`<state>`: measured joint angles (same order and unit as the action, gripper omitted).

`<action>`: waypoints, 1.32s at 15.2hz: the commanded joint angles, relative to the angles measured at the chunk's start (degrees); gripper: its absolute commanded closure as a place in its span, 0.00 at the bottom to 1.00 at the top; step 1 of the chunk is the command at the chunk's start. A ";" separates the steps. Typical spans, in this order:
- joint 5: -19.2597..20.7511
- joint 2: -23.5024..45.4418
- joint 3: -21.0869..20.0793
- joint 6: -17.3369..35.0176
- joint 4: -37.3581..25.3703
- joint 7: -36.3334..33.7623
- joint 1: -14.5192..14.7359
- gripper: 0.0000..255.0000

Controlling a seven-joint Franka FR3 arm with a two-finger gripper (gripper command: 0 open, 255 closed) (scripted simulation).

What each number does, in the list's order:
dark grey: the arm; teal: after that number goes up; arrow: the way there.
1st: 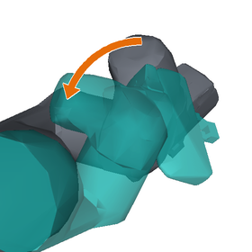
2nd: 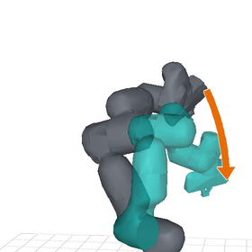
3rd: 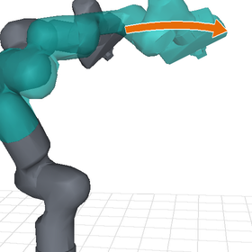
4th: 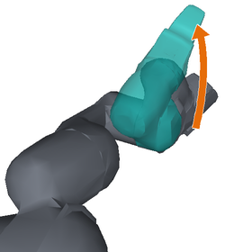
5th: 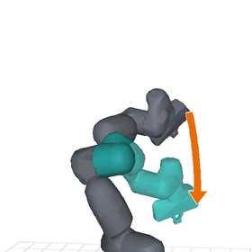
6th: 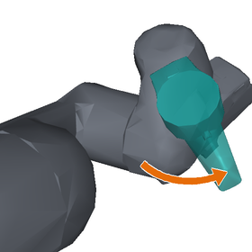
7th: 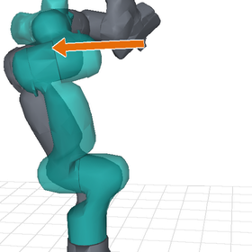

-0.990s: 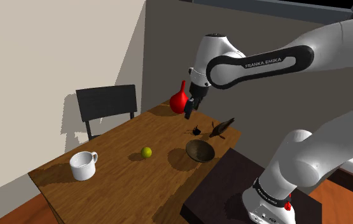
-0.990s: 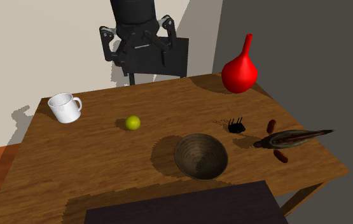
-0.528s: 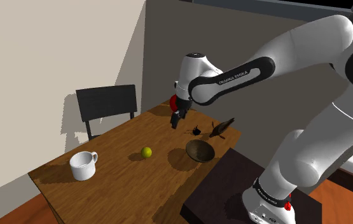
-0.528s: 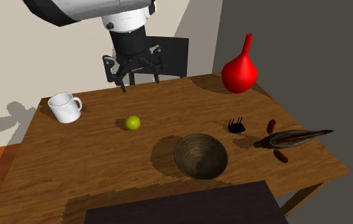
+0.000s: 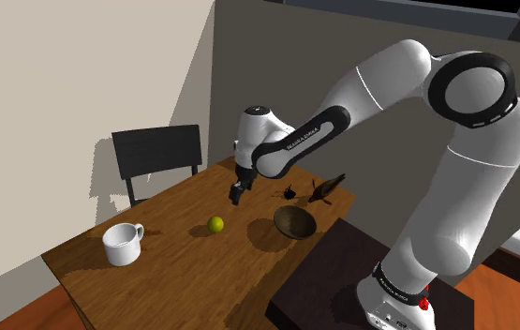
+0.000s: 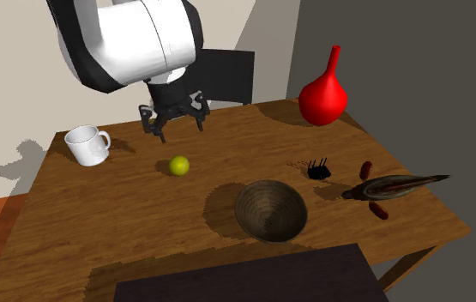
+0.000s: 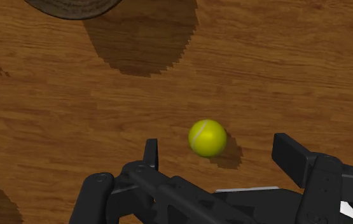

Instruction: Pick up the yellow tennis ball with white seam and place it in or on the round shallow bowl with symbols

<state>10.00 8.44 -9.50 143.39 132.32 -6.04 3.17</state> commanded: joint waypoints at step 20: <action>9.32 35.67 4.55 9.13 -25.46 -6.63 6.48 0.00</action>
<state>19.19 42.95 -5.14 152.10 107.61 -12.54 9.49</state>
